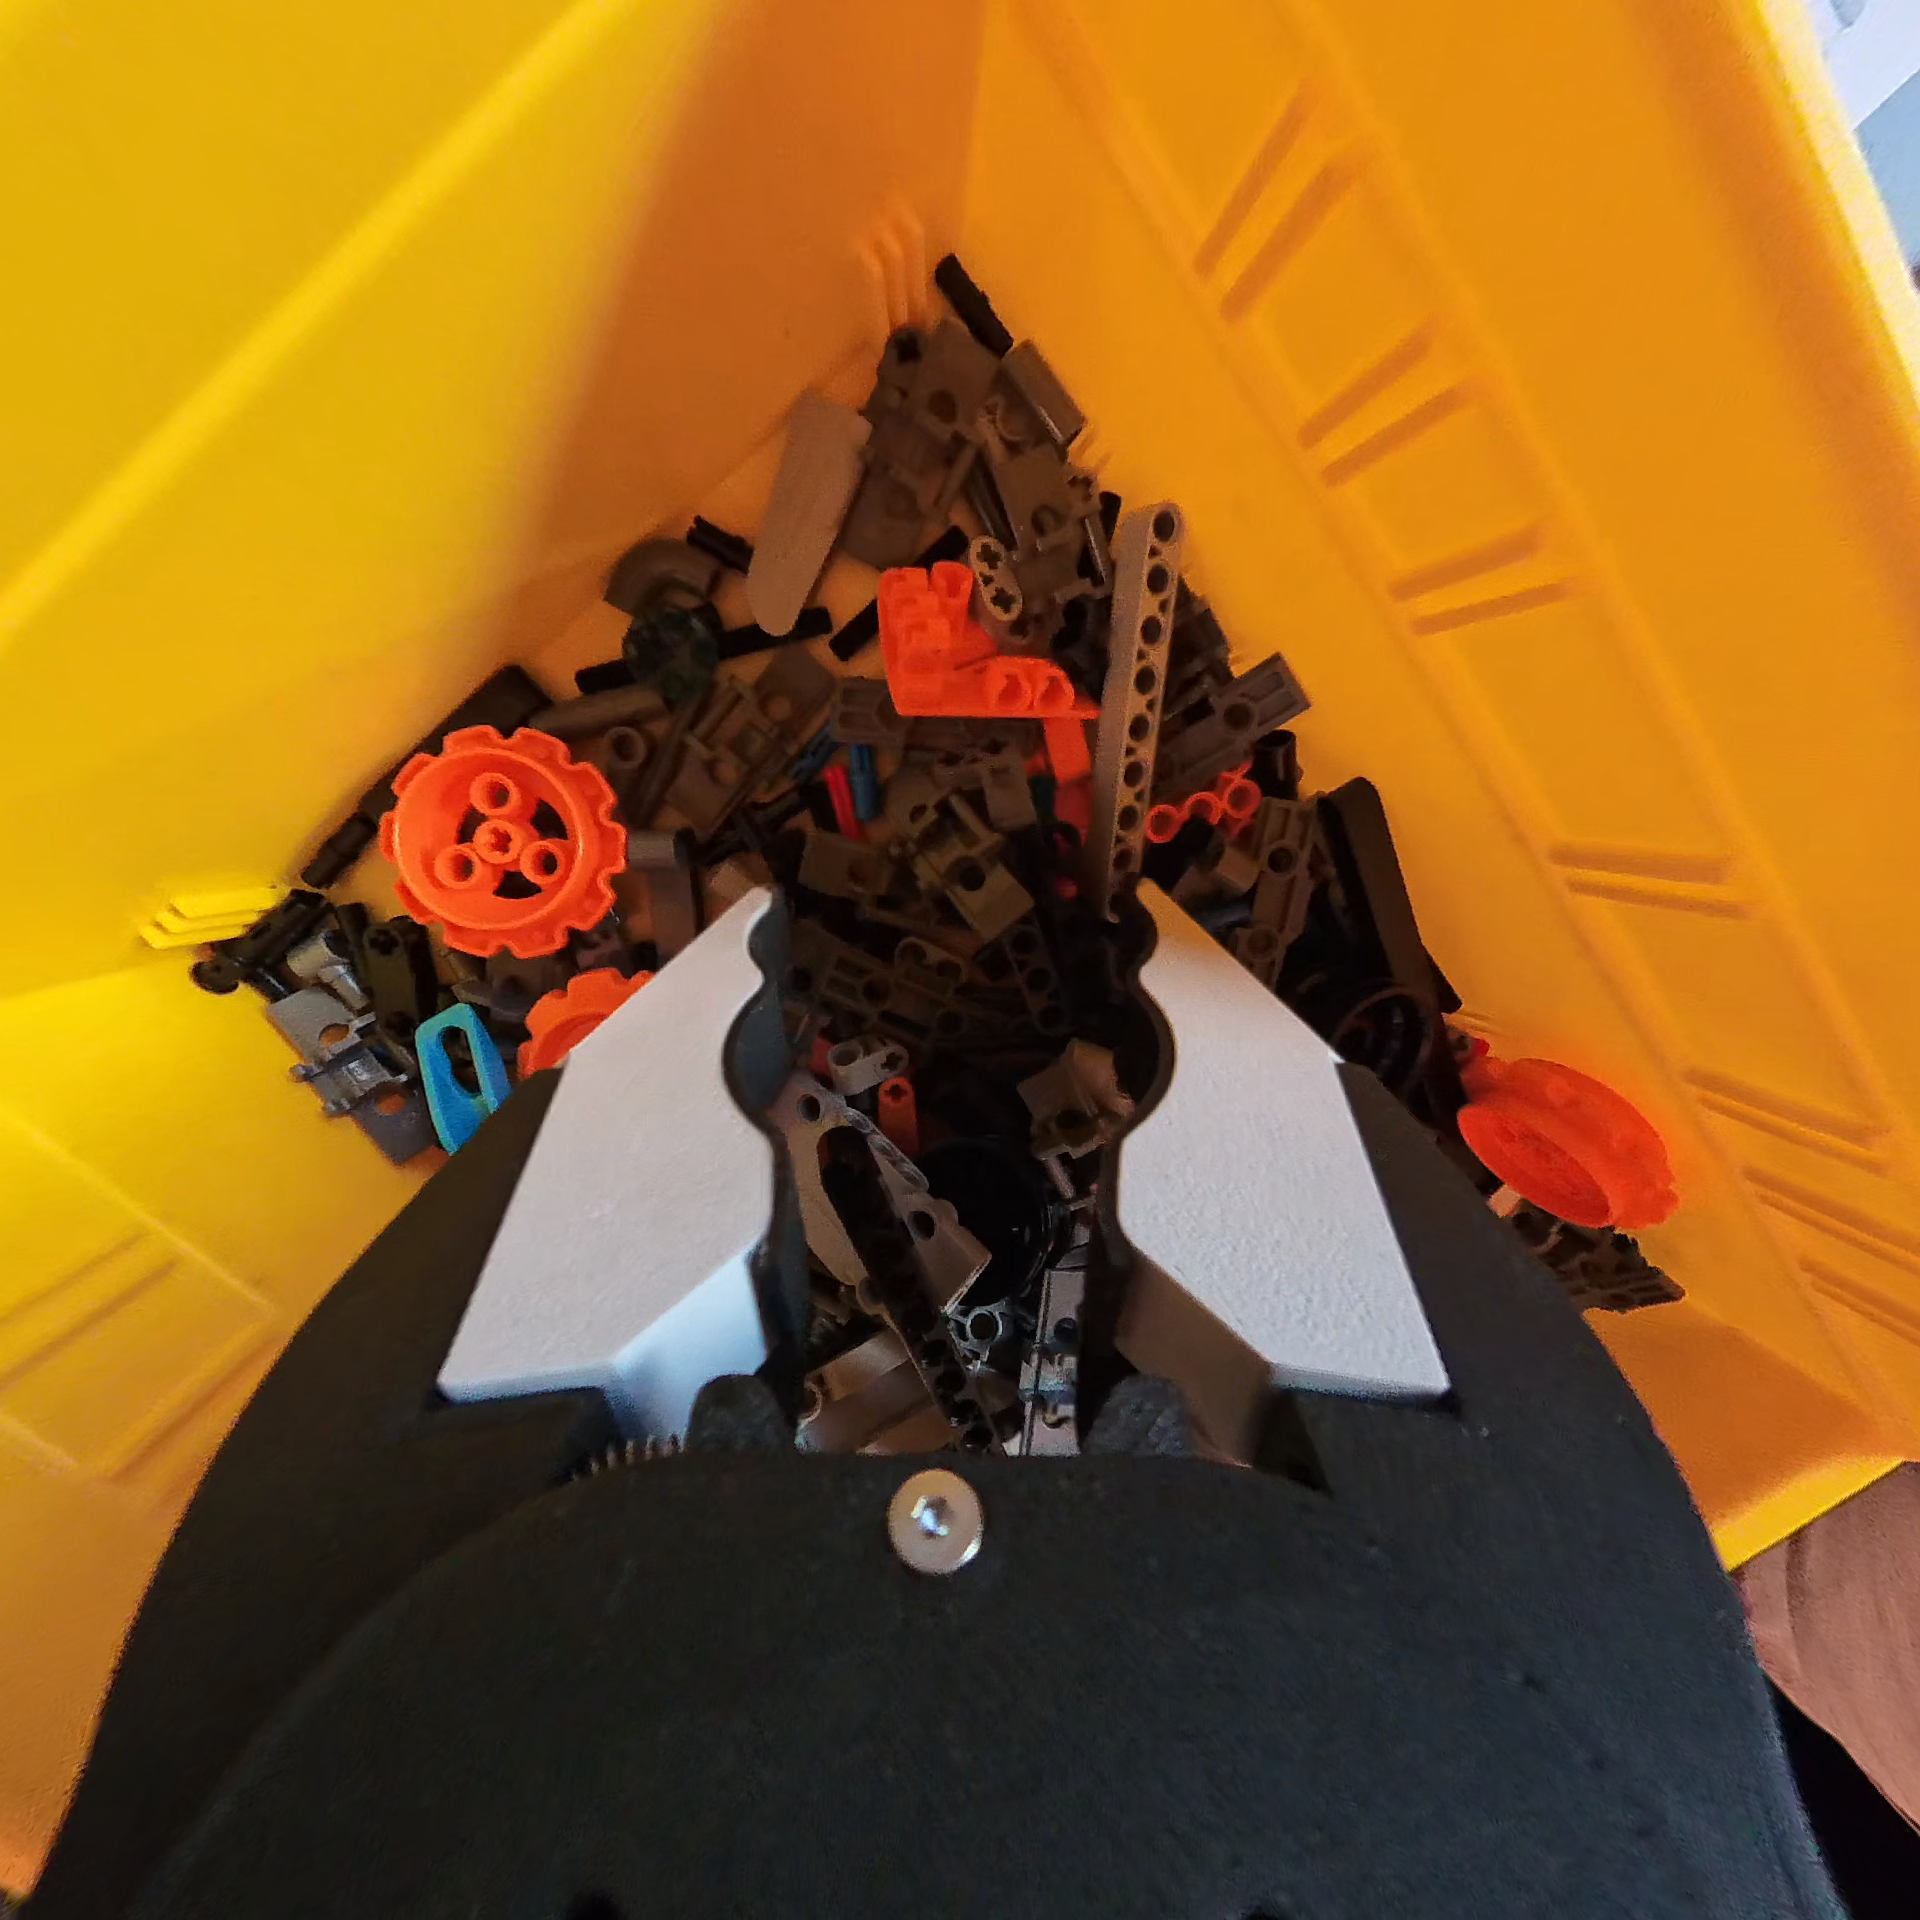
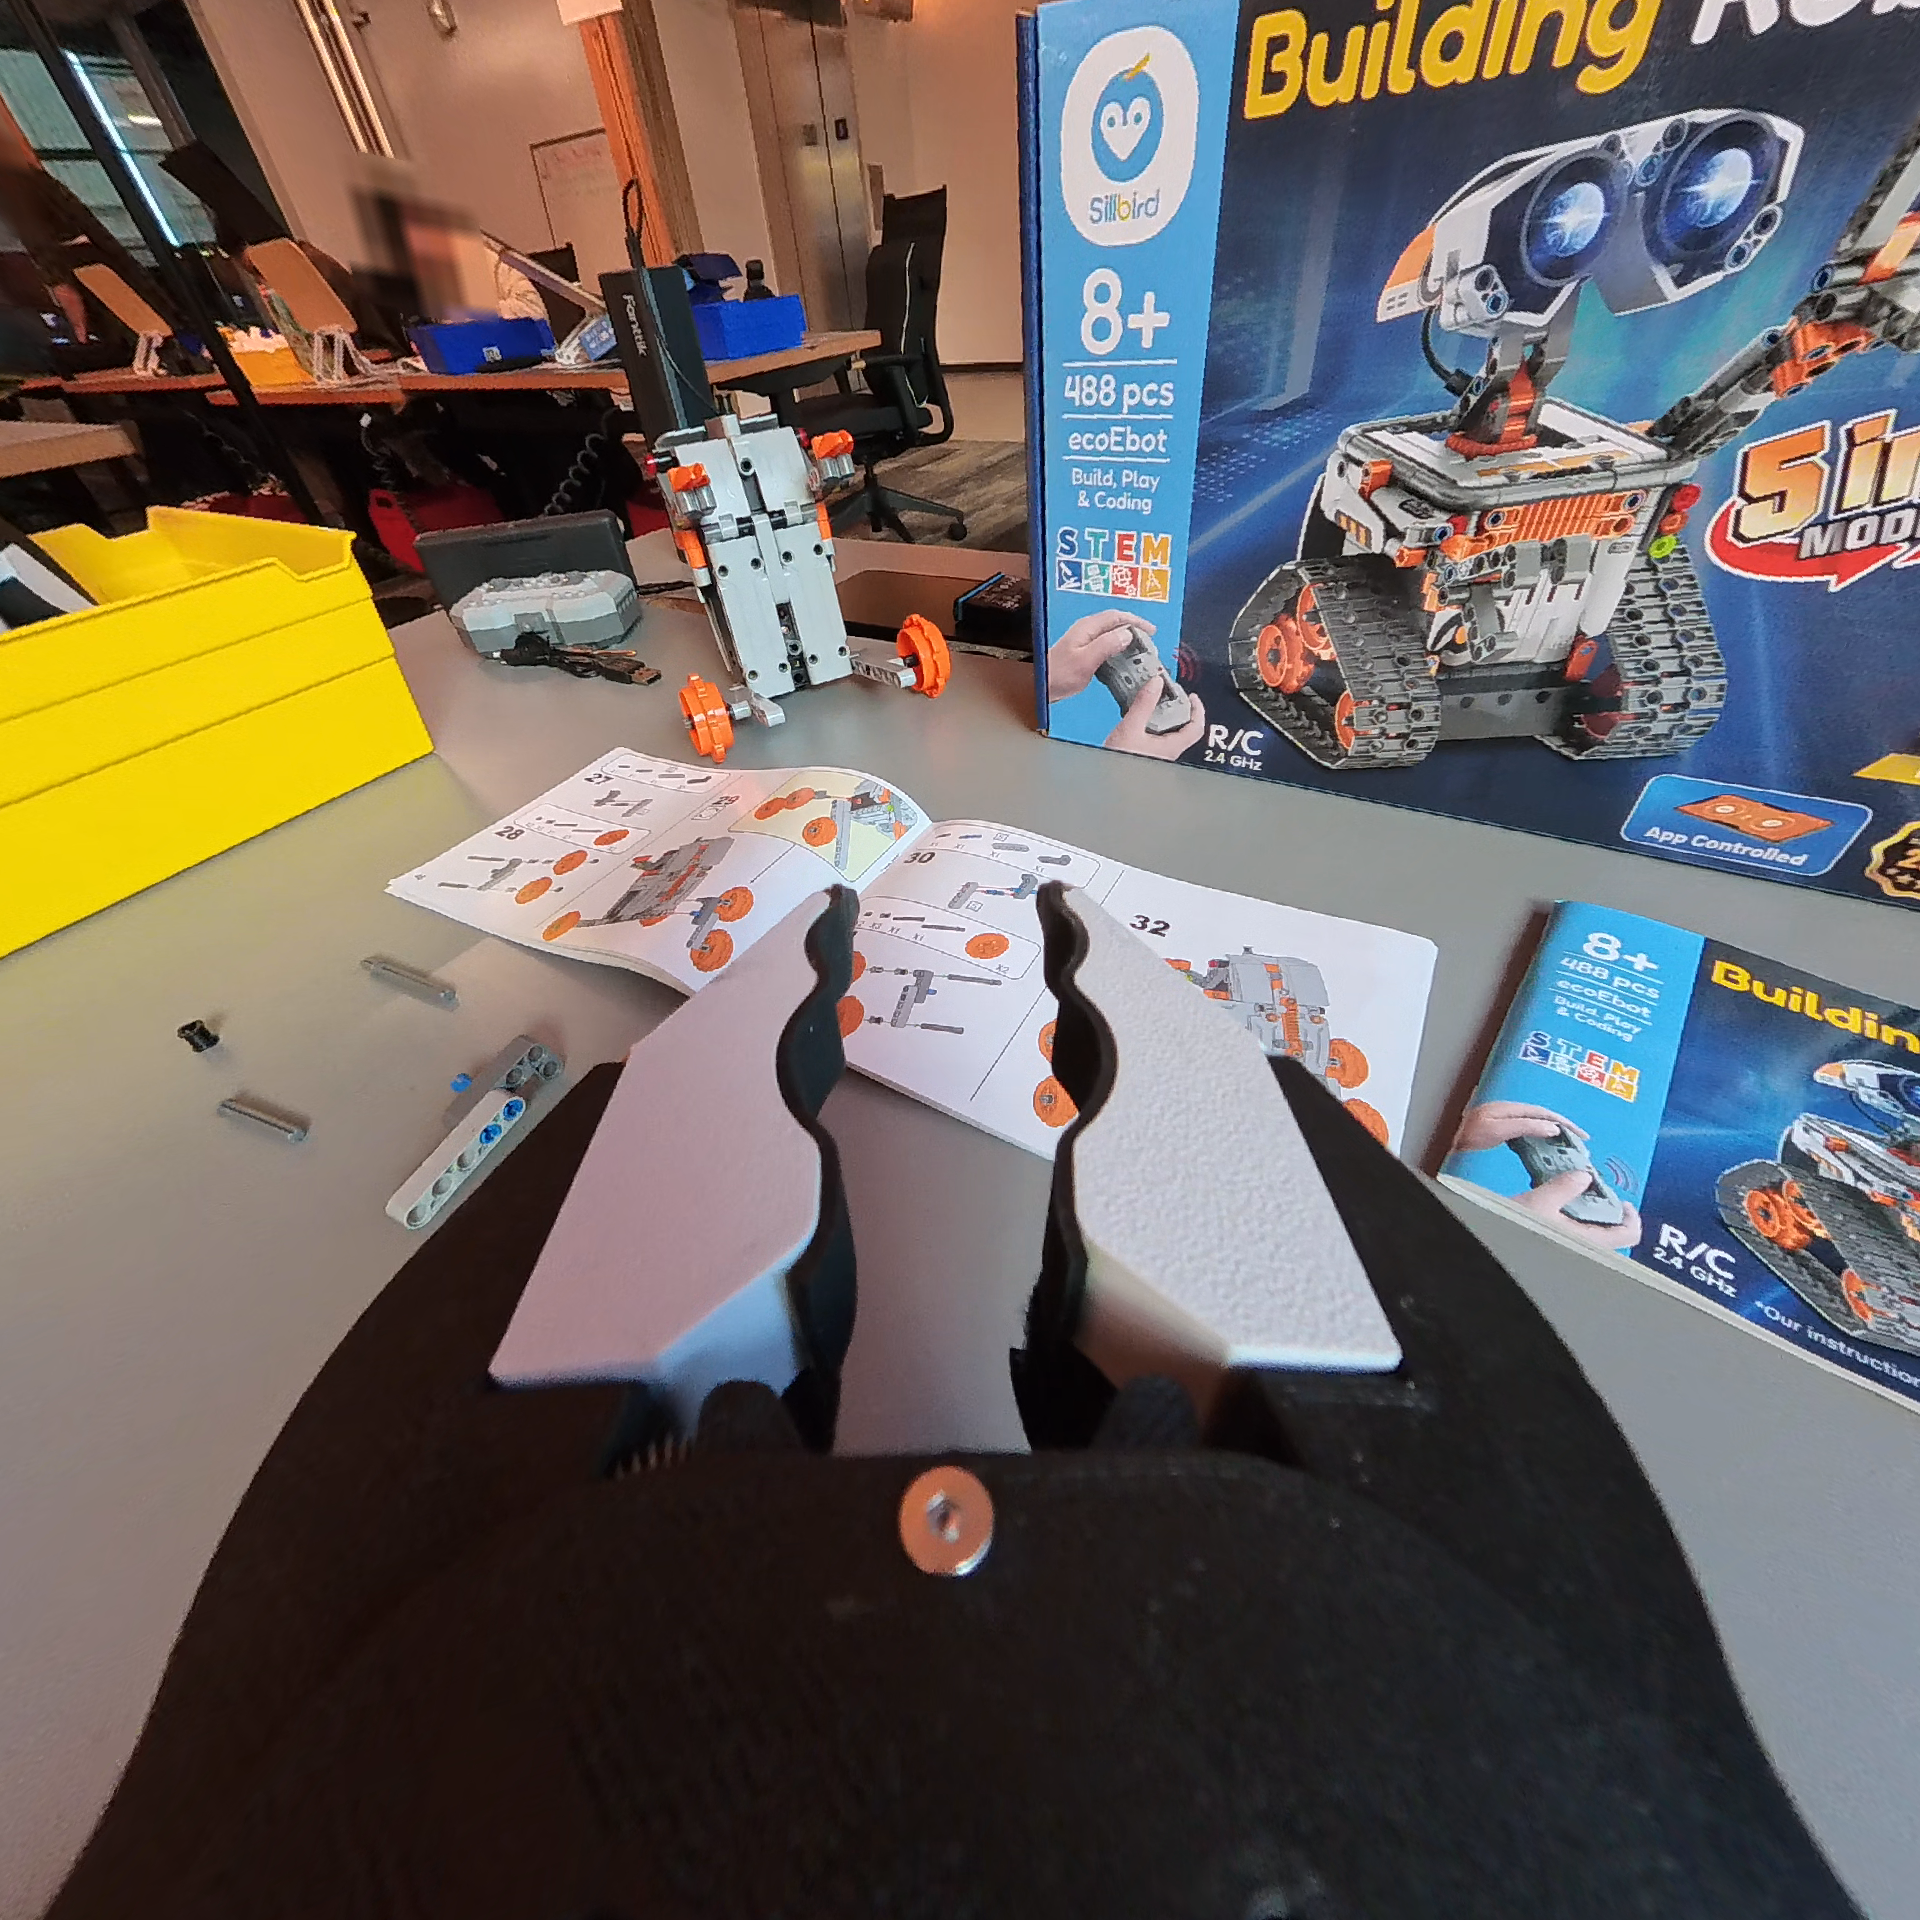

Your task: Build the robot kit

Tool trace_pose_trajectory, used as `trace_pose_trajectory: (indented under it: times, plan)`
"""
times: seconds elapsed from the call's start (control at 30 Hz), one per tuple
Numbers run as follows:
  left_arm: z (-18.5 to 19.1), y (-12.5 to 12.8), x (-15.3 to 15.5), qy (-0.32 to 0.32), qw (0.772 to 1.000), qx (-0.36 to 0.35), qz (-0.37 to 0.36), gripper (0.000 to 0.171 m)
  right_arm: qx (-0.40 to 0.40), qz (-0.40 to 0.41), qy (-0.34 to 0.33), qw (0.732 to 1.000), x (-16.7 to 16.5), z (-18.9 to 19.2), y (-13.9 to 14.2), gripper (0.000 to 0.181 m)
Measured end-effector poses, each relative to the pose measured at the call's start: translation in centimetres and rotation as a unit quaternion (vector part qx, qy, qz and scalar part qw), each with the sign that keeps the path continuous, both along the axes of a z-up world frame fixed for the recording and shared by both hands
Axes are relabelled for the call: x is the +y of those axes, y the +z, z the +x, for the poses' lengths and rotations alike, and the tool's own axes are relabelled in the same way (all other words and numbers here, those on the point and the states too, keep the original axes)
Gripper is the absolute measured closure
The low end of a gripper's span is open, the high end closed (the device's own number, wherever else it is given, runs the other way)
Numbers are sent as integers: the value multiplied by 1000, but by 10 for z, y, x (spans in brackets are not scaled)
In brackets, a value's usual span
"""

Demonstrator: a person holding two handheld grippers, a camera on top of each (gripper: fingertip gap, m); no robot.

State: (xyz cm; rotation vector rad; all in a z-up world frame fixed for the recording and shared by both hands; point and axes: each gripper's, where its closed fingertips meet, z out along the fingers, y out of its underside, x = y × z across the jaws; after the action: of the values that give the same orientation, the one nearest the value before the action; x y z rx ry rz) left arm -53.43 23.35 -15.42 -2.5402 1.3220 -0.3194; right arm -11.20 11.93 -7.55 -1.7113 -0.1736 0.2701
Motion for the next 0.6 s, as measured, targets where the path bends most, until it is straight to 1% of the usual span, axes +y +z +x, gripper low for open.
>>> trace_pose_trajectory:
  times: [0.03,0.07,0.1,0.13,0.17,0.23,0.27,0.37,0.43,0.53,0.57,0.6]
  plan:
    - [-1,0,0,-1,1000,8,1,115,1,0,0,1000,0,0,0,146]
    - [-3,-1,-1,-3,1000,21,2,125,2,-1,-1,1000,0,1,0,146]
    - [-5,-2,-3,-10,999,35,3,140,4,-1,-1,1000,0,1,0,146]
    - [-7,-2,-6,-18,999,47,7,146,6,-1,-1,1000,0,1,0,146]
    - [-9,-1,-9,-27,998,57,9,161,8,0,-2,1000,0,2,0,146]
    - [-16,0,-18,-34,997,73,8,161,12,2,-1,1000,0,2,1,146]
    - [-19,3,-22,-32,997,74,9,165,14,1,0,1000,0,2,1,146]
    - [-29,17,-47,-24,998,50,-14,165,18,3,1,1000,0,1,2,146]
    - [-42,27,-58,-14,999,50,-6,165,21,6,4,1000,-1,0,4,146]
    - [-55,36,-76,-19,999,33,-5,165,23,11,7,1000,-1,-1,7,146]
    - [-56,38,-79,-14,1000,20,-5,153,25,11,9,1000,-1,-2,8,146]
    - [-55,41,-78,-9,1000,5,-1,133,26,13,11,1000,-2,-3,9,146]
